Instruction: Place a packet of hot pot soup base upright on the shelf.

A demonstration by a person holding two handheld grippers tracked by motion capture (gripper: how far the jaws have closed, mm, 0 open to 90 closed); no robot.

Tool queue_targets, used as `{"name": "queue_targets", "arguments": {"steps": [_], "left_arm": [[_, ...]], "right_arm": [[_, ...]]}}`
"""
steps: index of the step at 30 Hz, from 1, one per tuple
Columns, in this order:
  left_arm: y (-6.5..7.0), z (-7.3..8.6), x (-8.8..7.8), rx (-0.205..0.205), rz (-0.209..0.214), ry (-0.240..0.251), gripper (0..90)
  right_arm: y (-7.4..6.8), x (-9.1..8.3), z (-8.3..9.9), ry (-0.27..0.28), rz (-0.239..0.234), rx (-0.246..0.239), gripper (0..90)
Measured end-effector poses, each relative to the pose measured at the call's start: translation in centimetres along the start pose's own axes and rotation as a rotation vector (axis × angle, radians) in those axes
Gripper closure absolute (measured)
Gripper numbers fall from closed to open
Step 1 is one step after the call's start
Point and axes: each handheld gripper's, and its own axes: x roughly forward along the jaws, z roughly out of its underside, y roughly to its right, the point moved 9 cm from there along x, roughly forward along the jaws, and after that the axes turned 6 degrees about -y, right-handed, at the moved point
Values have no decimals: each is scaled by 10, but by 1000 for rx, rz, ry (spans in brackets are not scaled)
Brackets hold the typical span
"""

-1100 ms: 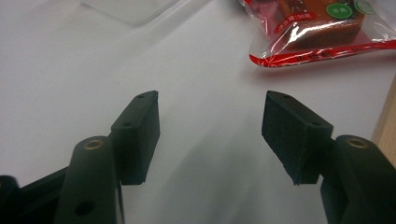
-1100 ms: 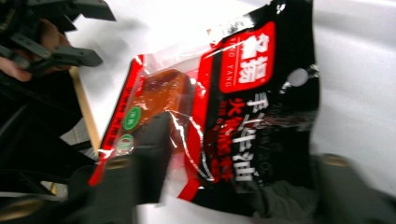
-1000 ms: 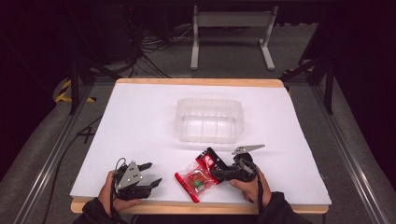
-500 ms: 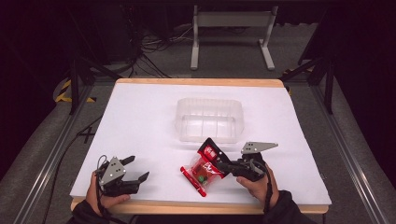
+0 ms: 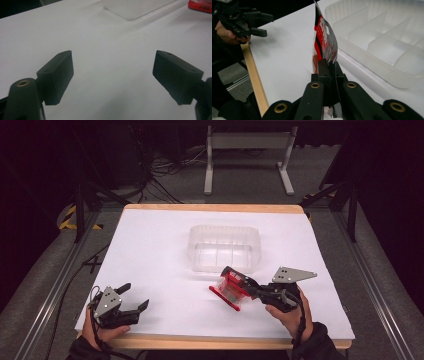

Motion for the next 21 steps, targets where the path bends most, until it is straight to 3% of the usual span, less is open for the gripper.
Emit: {"name": "queue_targets", "arguments": {"steps": [11, 18, 21], "left_arm": [[-4, -2, -2, -39, -25, 35, 123], [-3, -3, -3, -37, -37, 43, 98], [-6, -2, -3, -19, -77, 33, 96]], "right_arm": [[14, -25, -10, 55, 75, -7, 900], [27, -44, -16, 95, 123, 6, 900], [31, -50, -20, 108, 138, 8, 900]]}}
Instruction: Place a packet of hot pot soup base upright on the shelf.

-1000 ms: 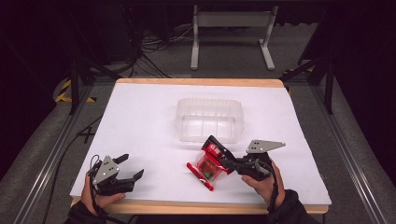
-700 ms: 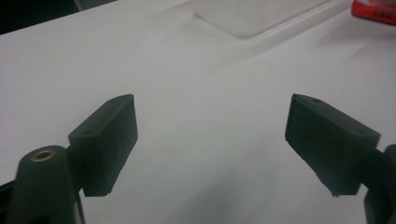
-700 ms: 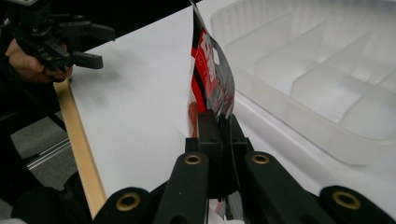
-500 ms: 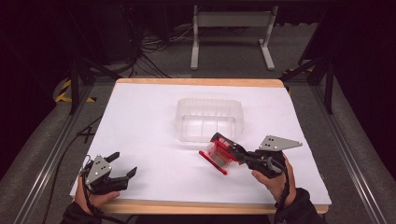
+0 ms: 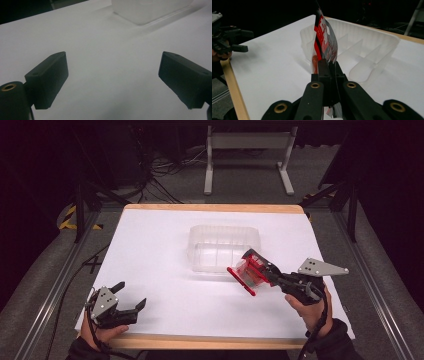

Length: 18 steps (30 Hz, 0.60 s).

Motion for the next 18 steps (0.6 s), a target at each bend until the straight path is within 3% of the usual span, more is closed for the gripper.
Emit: {"name": "queue_targets", "arguments": {"steps": [1, 6, 10, 18], "left_arm": [[-2, 1, 1, 6, -18, -5, 96], [0, 2, 2, 5, -1, -5, 99], [3, 3, 3, 35, 3, -20, 101], [6, 3, 5, 47, 10, -30, 100]], "right_arm": [[2, -1, -1, 5, 6, 0, 900], [11, -6, -12, 28, 42, 18, 900], [16, -6, -23, 37, 75, 14, 900], [35, 5, -44, 43, 130, 37, 900]]}}
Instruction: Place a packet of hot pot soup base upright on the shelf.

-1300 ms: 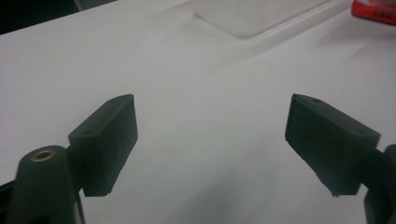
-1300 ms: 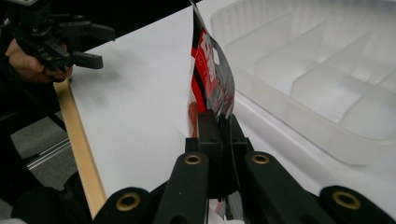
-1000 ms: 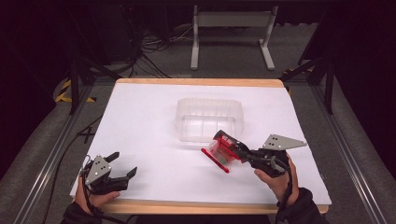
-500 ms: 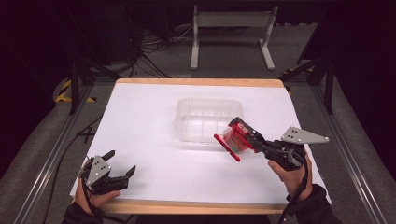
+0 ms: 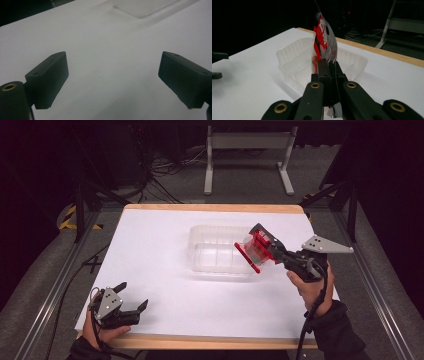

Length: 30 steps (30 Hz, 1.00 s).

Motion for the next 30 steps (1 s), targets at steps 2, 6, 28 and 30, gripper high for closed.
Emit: {"name": "queue_targets", "arguments": {"steps": [2, 6, 28, 30], "left_arm": [[1, 0, 1, 1, 2, -1, 100], [2, 1, 2, 4, 9, -5, 100], [5, 1, 3, 19, 20, -12, 99], [4, 1, 3, 18, 18, -13, 99]], "right_arm": [[3, 5, -5, -6, 17, -2, 900], [10, 16, -12, -15, 47, 14, 900], [9, 69, -19, -59, 108, 102, 900], [12, 73, -15, -65, 127, 112, 900]]}}
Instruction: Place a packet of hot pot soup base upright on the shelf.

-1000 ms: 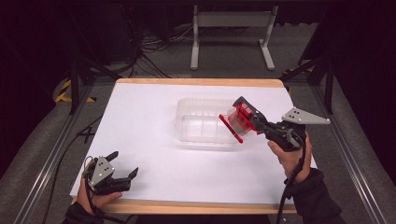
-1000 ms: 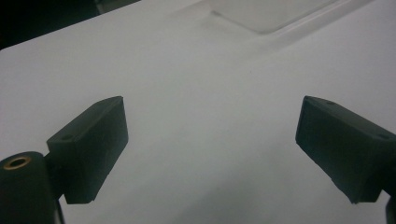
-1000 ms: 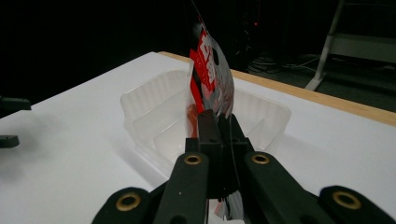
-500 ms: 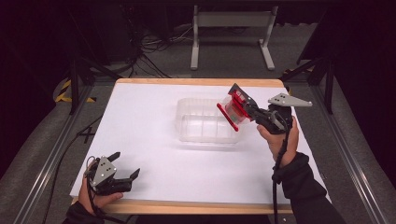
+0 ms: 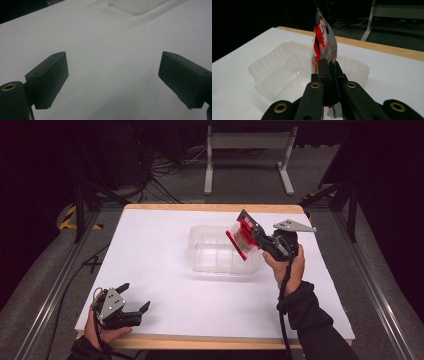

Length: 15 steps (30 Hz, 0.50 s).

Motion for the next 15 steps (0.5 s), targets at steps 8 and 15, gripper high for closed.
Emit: {"name": "queue_targets", "arguments": {"steps": [8, 15], "left_arm": [[1, 0, 1, 3, 8, 0, 99], [1, 0, 1, -1, 10, 1, 98]], "right_arm": [[19, 5, 19, -4, 57, 68, 900], [22, -1, 27, 15, 83, 70, 900]]}}
